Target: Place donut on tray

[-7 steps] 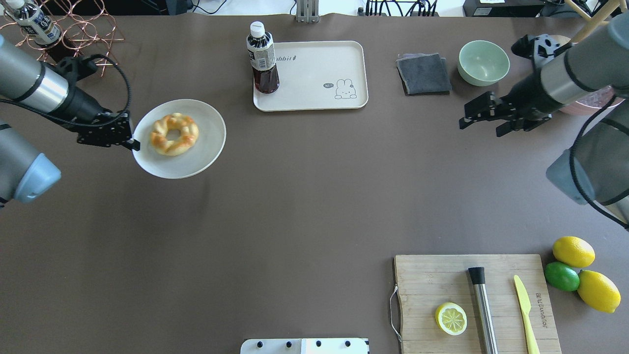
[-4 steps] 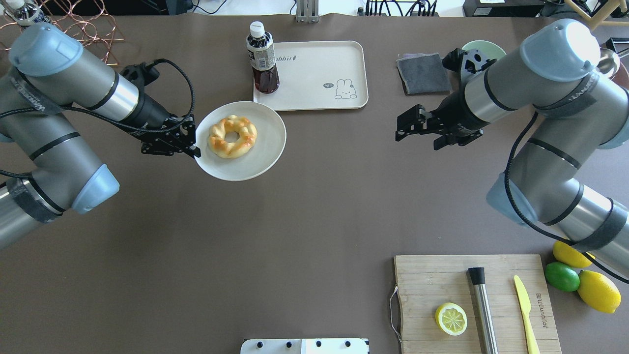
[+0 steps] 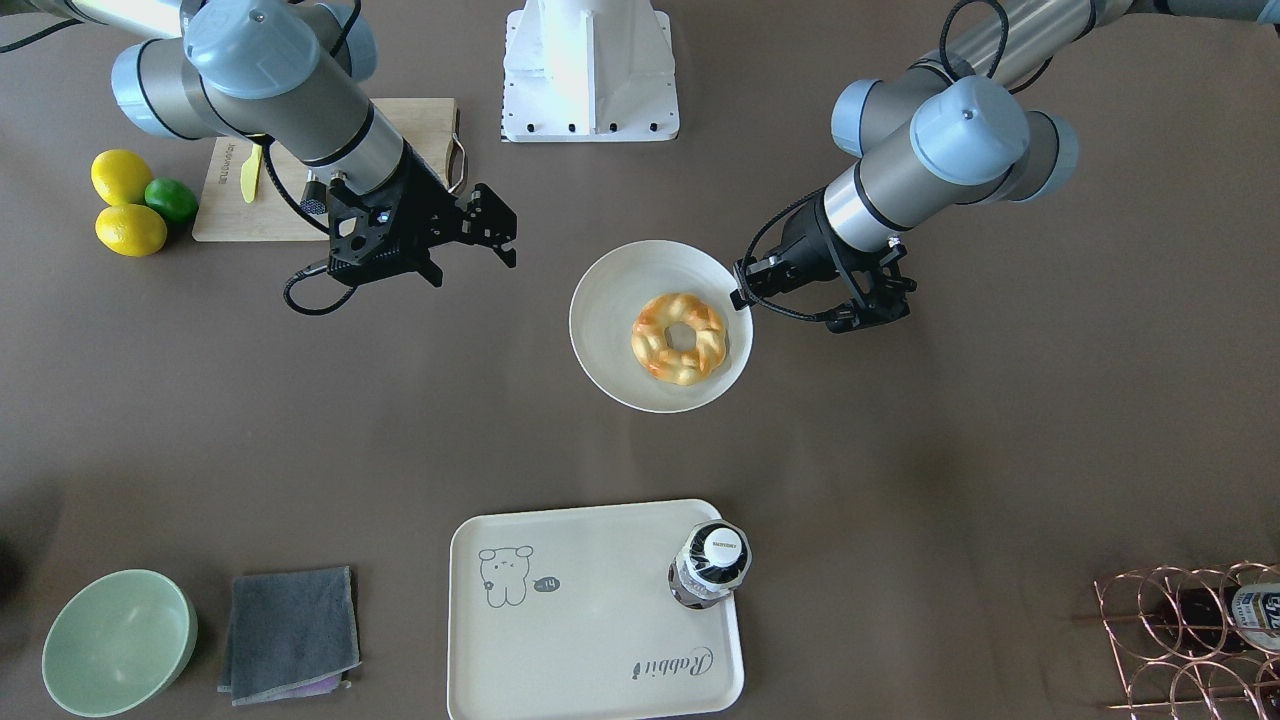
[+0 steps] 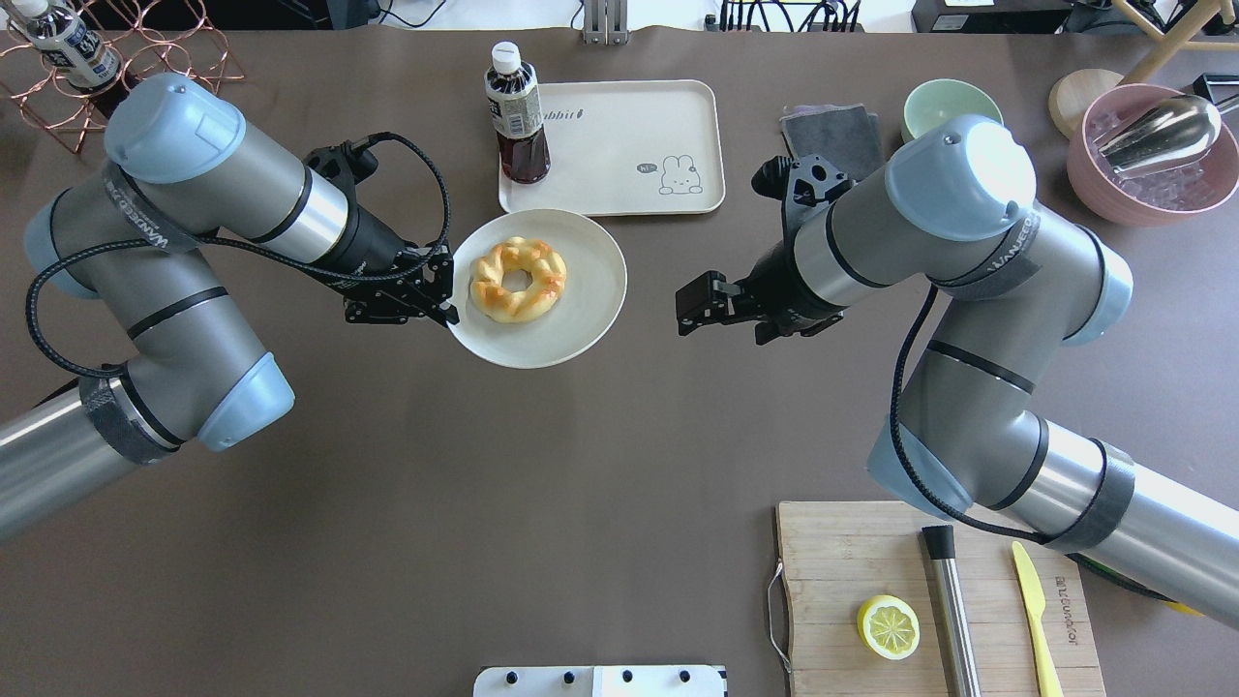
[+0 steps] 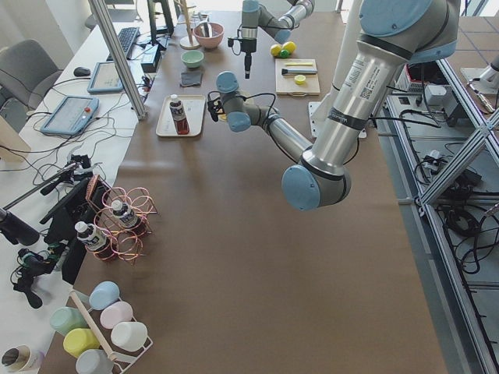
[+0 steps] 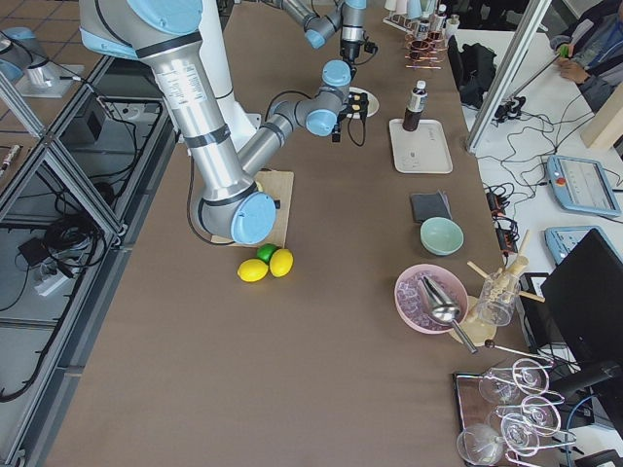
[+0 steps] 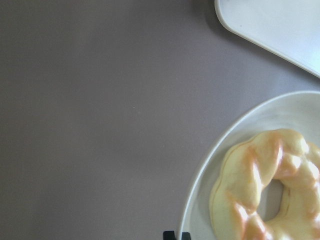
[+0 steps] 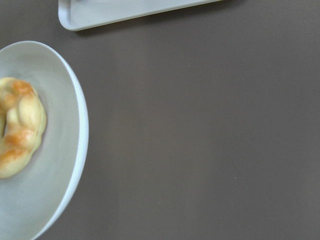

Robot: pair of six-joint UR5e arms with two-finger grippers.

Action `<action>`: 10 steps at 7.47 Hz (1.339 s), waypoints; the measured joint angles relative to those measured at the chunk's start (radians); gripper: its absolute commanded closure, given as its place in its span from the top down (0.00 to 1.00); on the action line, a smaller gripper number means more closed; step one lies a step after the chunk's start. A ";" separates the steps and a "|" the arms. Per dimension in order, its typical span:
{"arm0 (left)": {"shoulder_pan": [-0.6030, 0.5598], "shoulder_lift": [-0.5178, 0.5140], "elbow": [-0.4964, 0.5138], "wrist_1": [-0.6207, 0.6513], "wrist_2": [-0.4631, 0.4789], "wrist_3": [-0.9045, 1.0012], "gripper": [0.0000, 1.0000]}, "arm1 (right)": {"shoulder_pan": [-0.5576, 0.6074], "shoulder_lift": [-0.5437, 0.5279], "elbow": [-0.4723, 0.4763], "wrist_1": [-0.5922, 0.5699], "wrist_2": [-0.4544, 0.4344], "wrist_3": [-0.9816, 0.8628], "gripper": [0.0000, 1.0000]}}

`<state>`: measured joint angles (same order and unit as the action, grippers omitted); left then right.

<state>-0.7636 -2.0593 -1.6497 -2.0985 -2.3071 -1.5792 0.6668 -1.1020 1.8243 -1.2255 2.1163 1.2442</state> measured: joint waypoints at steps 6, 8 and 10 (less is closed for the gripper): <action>0.075 -0.006 -0.038 0.006 0.074 -0.036 0.00 | -0.063 0.041 -0.013 0.001 -0.044 0.038 0.79; 0.094 -0.001 -0.065 0.021 0.085 -0.057 0.00 | -0.047 0.047 -0.029 0.003 -0.045 0.047 0.76; 0.121 -0.001 -0.121 0.093 0.106 -0.063 0.00 | -0.041 0.082 -0.060 0.004 -0.044 0.071 0.24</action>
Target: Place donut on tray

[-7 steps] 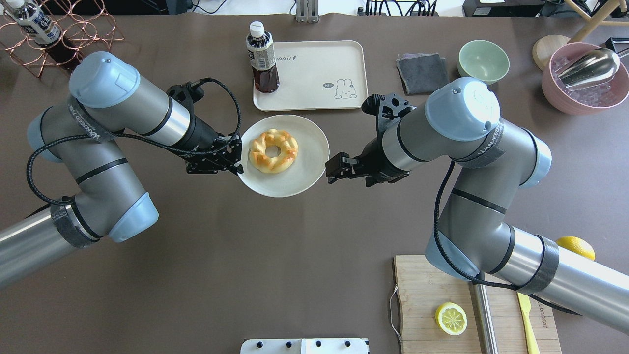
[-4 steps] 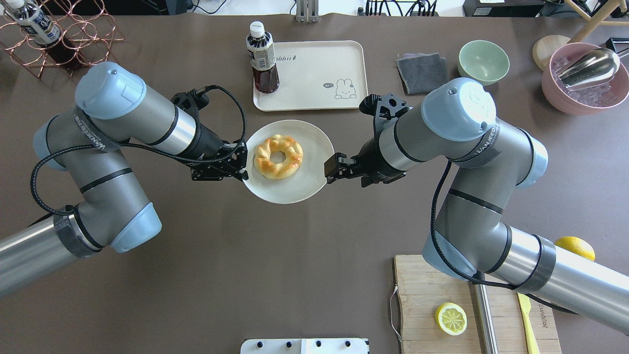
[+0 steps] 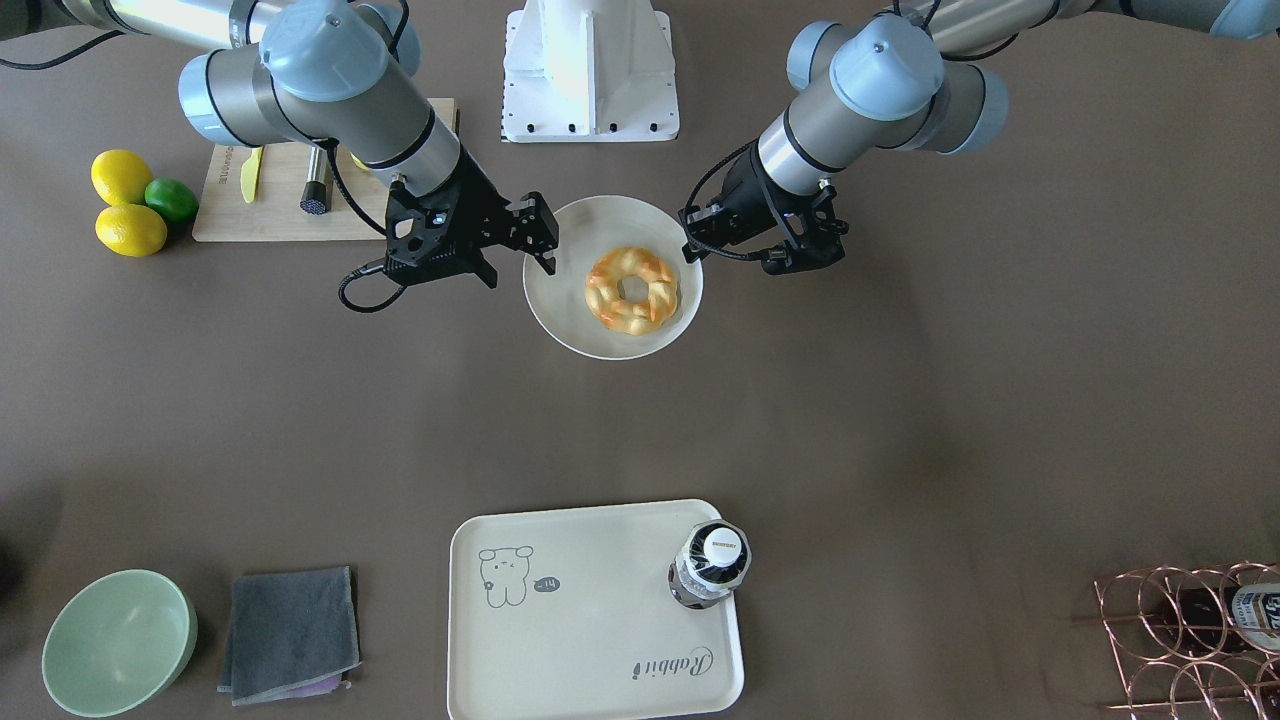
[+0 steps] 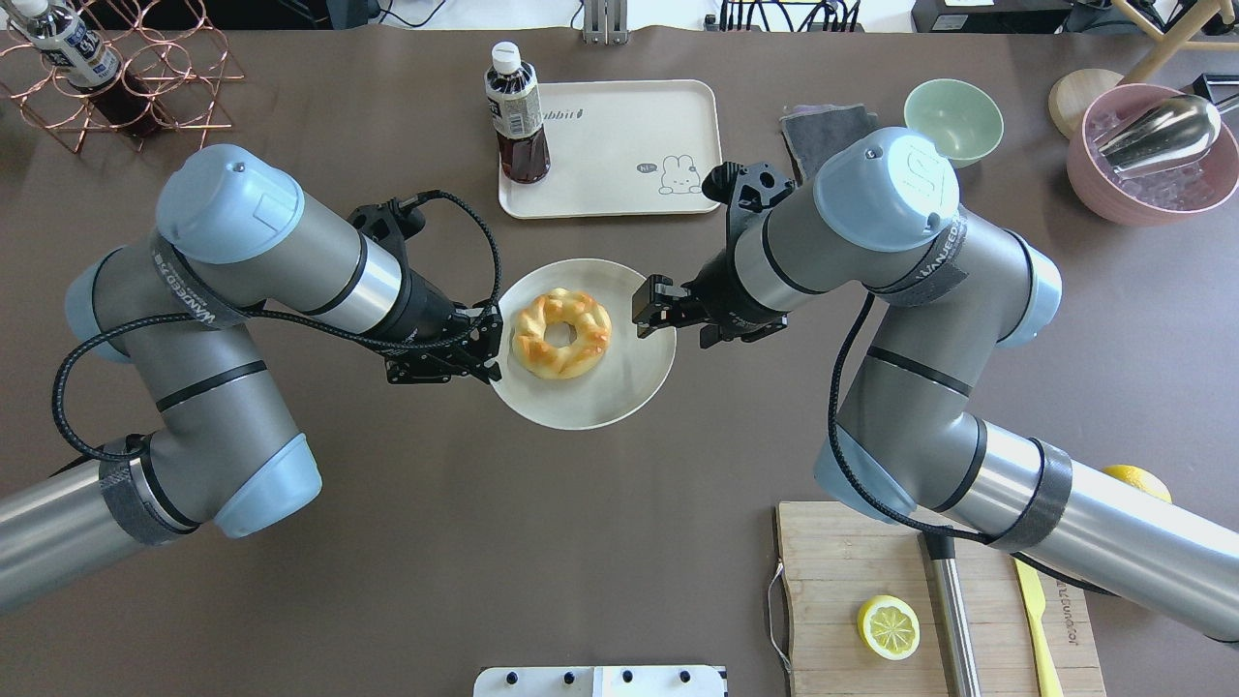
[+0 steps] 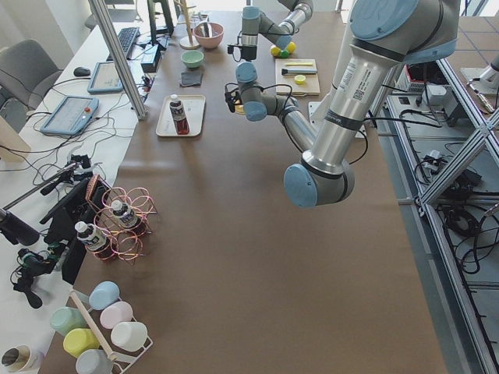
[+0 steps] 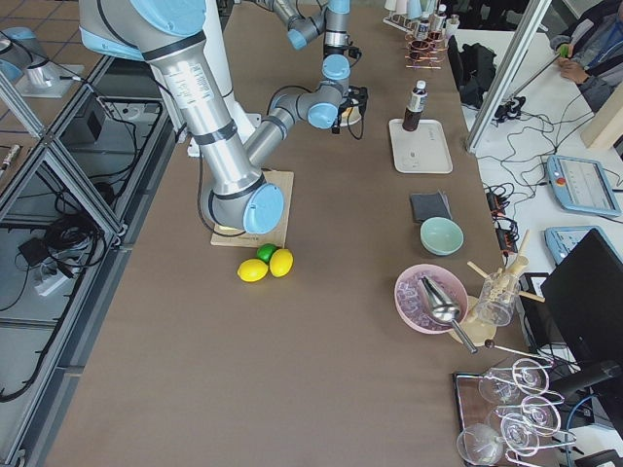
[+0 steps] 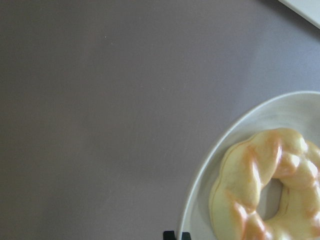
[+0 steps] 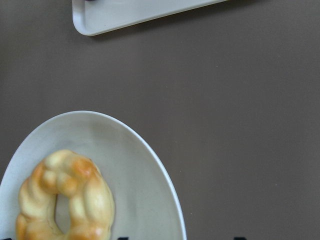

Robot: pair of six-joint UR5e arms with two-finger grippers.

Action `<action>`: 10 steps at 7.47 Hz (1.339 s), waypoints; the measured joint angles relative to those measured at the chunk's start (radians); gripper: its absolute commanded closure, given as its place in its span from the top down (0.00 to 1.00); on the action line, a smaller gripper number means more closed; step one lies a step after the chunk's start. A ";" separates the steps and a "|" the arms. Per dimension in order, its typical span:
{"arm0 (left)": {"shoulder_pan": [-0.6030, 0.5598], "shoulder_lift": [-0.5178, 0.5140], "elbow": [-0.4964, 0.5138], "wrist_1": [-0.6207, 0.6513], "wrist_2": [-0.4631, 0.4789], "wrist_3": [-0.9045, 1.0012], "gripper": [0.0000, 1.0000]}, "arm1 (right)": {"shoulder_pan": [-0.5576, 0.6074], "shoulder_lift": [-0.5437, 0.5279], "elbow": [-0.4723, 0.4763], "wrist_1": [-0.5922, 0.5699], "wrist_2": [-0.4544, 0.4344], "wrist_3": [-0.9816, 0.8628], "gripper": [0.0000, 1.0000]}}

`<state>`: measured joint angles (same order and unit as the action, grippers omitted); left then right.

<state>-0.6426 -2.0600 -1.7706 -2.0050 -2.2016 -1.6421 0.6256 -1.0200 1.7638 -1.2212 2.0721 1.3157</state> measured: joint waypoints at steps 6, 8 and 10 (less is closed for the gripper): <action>0.007 -0.008 -0.025 0.028 0.002 -0.001 0.79 | 0.003 0.014 0.003 0.003 0.006 0.018 0.00; 0.005 -0.012 -0.024 0.027 0.001 -0.001 0.97 | 0.003 0.014 0.013 0.004 0.008 0.040 0.00; -0.003 -0.013 -0.016 0.029 0.008 0.002 0.97 | 0.018 0.007 0.029 0.003 0.014 0.045 0.00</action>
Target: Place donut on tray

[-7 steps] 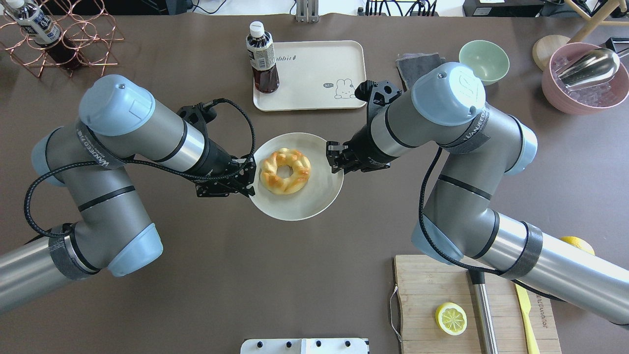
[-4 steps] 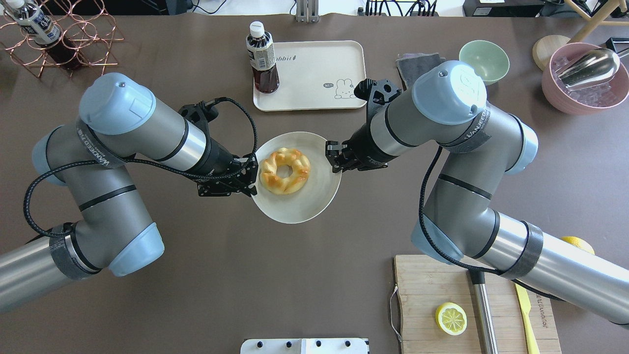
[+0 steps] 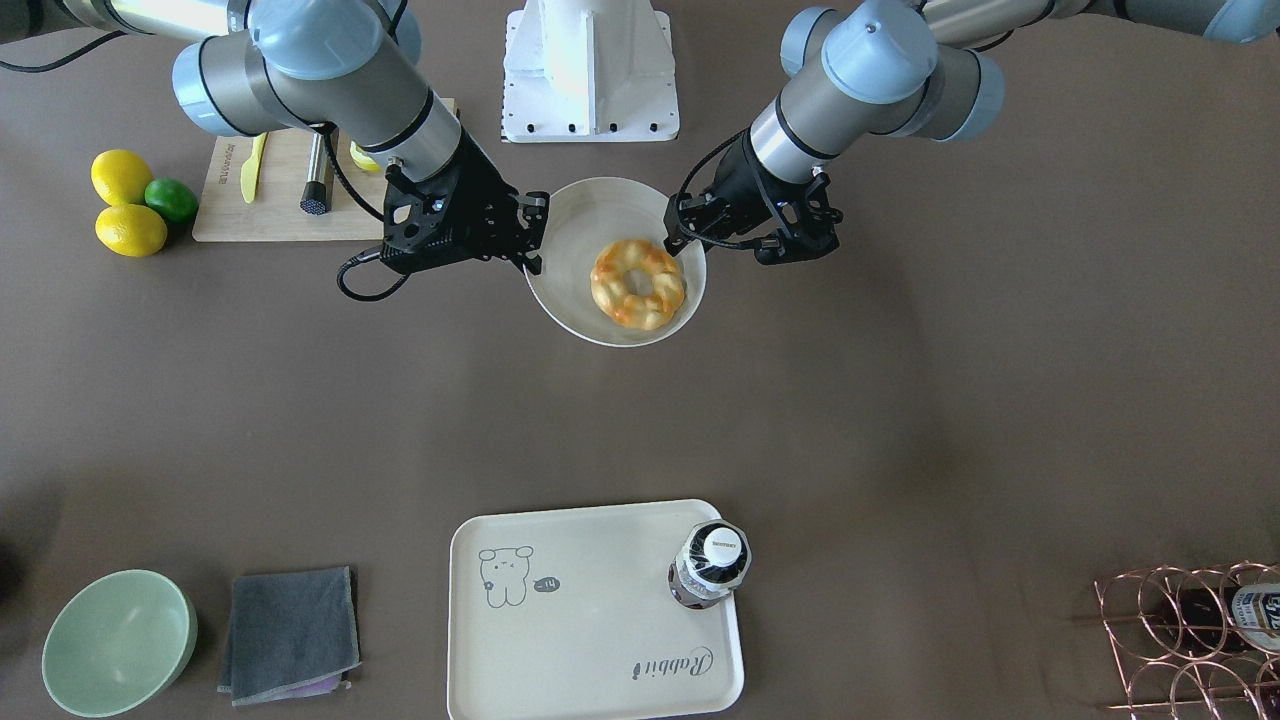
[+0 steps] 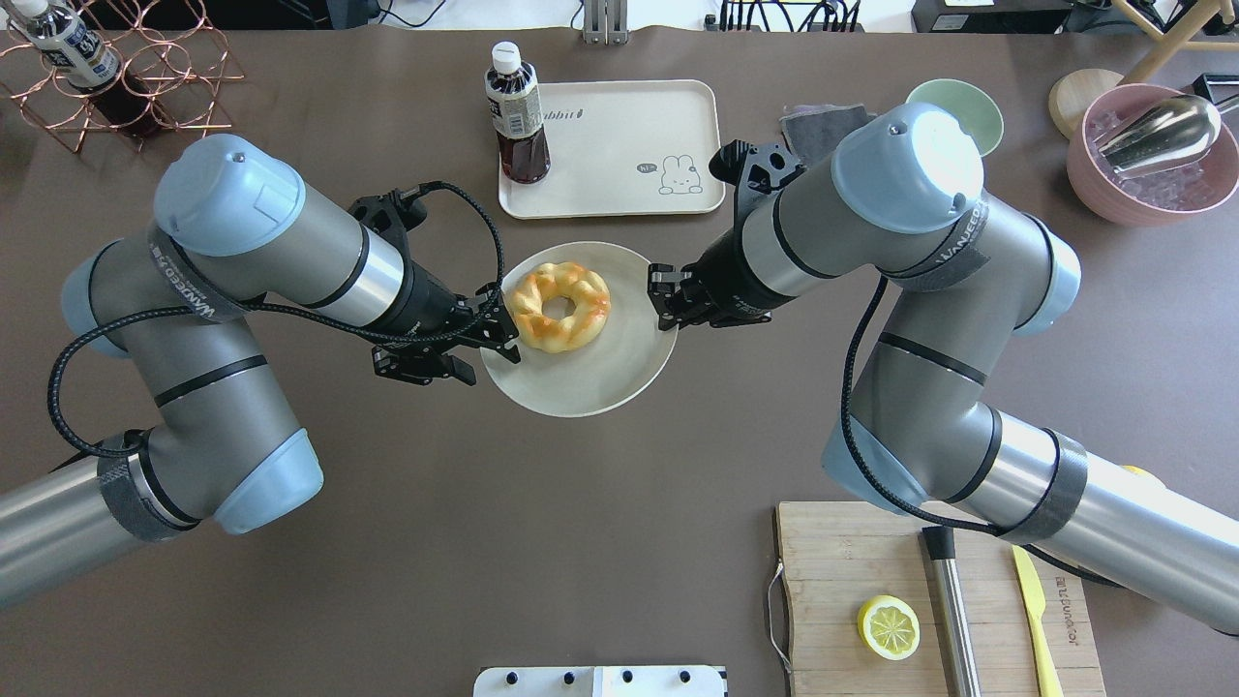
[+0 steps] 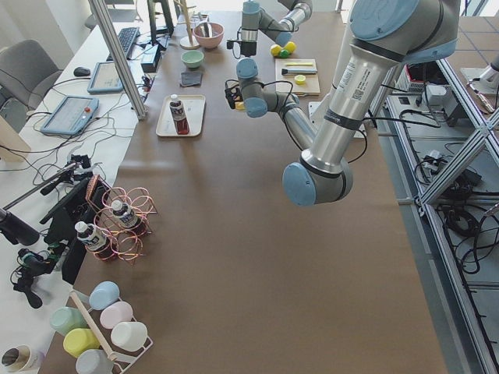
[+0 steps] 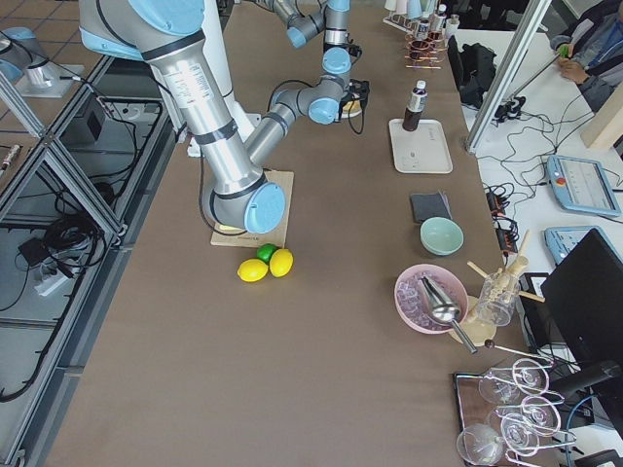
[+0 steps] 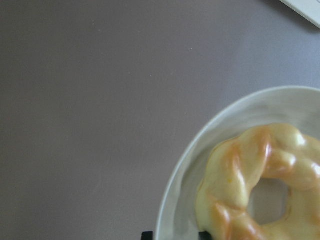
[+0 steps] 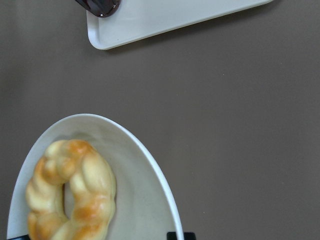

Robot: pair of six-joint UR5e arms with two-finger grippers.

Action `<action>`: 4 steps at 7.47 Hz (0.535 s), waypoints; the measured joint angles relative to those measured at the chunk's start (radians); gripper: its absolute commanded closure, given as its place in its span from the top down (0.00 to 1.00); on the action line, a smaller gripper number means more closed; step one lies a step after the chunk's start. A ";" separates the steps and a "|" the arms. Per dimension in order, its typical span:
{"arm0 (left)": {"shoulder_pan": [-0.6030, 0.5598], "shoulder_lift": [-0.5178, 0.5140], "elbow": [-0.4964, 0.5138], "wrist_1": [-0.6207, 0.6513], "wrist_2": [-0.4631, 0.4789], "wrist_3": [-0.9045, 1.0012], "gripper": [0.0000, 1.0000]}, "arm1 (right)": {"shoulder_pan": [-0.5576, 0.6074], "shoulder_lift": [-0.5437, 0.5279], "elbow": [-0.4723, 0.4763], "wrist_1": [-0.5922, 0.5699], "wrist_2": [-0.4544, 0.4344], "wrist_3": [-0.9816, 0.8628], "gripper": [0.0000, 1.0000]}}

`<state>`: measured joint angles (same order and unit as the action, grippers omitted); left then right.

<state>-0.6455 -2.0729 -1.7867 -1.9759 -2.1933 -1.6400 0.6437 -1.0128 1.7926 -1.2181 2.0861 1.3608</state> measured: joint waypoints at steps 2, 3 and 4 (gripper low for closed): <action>-0.026 0.006 0.004 0.011 0.004 0.006 0.97 | 0.031 -0.025 0.010 -0.001 0.020 0.005 0.00; -0.043 0.007 0.002 0.020 0.000 0.009 0.97 | 0.045 -0.047 0.008 -0.001 0.025 0.008 0.00; -0.059 0.008 -0.003 0.025 -0.003 0.010 0.97 | 0.055 -0.066 -0.003 -0.001 0.026 0.019 0.00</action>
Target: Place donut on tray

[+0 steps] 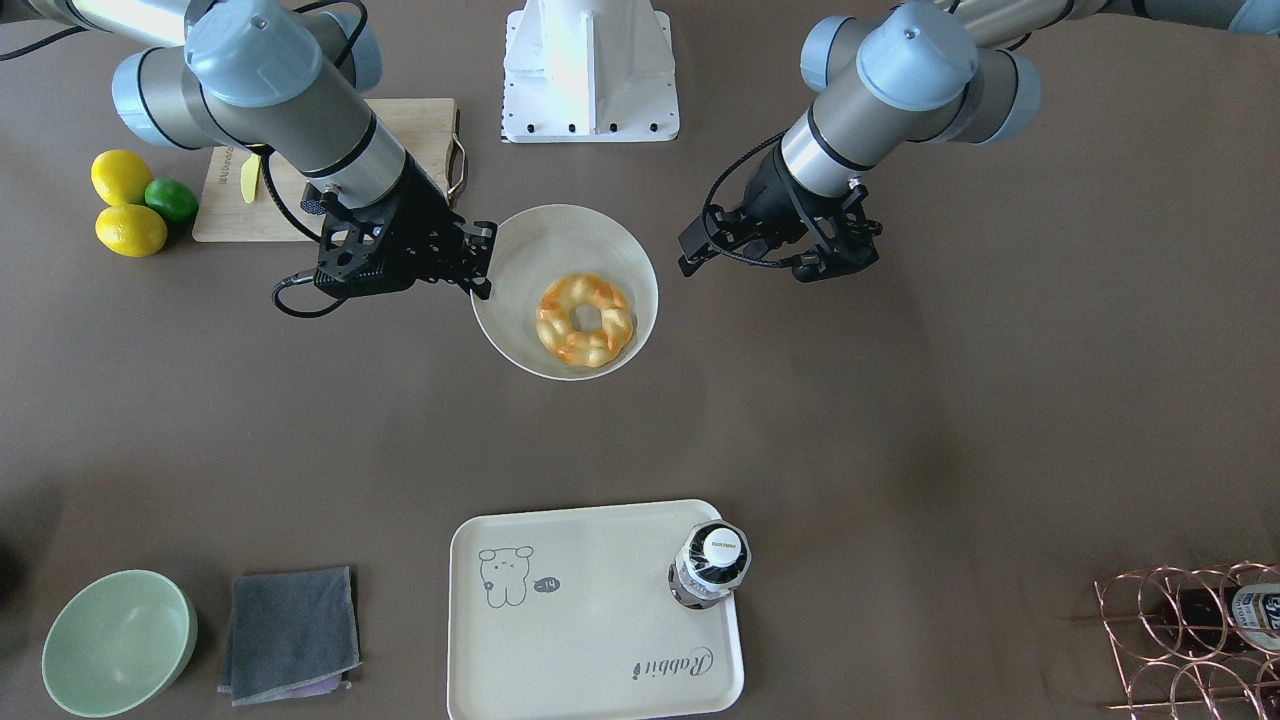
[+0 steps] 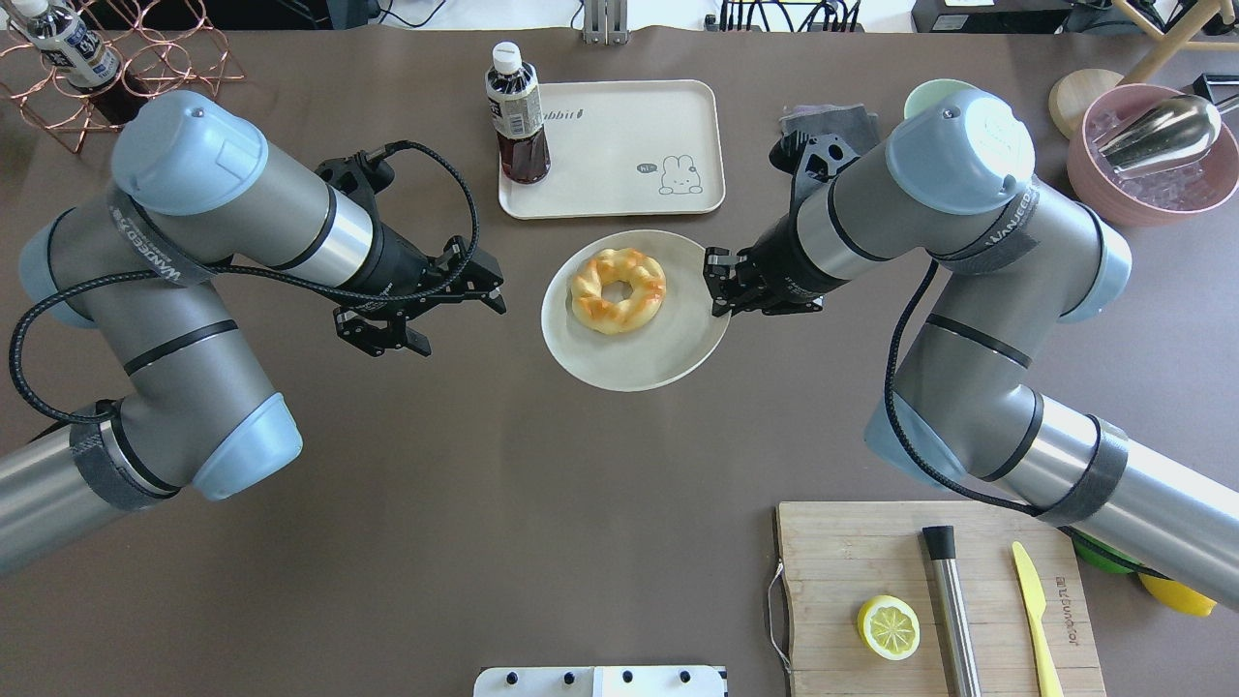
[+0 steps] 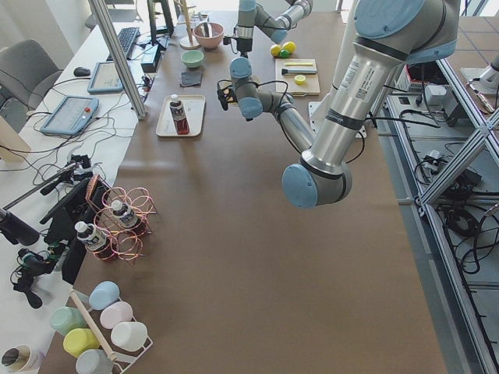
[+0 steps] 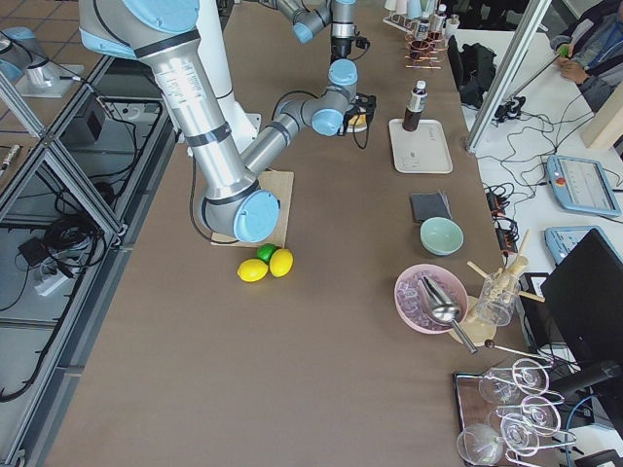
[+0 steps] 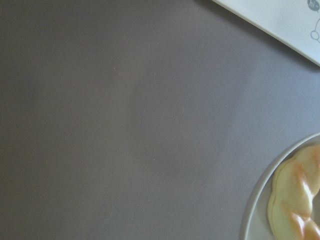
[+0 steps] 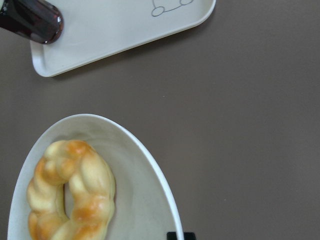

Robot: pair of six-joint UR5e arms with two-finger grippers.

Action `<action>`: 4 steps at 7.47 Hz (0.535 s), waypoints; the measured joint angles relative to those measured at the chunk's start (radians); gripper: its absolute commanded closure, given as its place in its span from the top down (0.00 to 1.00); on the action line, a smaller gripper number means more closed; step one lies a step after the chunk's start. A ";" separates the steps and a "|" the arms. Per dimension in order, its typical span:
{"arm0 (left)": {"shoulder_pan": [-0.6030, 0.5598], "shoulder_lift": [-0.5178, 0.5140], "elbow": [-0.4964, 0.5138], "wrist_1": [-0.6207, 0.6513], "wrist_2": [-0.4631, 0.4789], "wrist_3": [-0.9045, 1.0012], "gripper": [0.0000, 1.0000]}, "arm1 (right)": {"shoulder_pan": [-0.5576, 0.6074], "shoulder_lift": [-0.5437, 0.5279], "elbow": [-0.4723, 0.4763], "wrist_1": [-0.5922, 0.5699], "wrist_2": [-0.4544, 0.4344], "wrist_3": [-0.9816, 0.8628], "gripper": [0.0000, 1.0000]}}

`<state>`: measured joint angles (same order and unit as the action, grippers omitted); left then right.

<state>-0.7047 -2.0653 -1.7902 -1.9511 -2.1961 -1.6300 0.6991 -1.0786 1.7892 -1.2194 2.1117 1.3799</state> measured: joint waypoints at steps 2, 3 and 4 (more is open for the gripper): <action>-0.021 0.003 -0.014 0.003 -0.002 0.001 0.97 | 0.025 0.006 -0.061 0.002 -0.009 0.072 0.00; -0.025 0.011 -0.020 0.003 -0.002 0.000 0.97 | 0.045 0.030 -0.115 0.018 -0.029 0.132 0.00; -0.026 0.020 -0.028 0.003 -0.002 0.000 0.97 | 0.061 0.066 -0.204 0.087 -0.068 0.233 0.00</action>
<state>-0.7307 -2.0451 -1.8184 -1.9482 -2.1982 -1.6303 0.7600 -1.0131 1.5852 -1.1320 2.0440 1.6133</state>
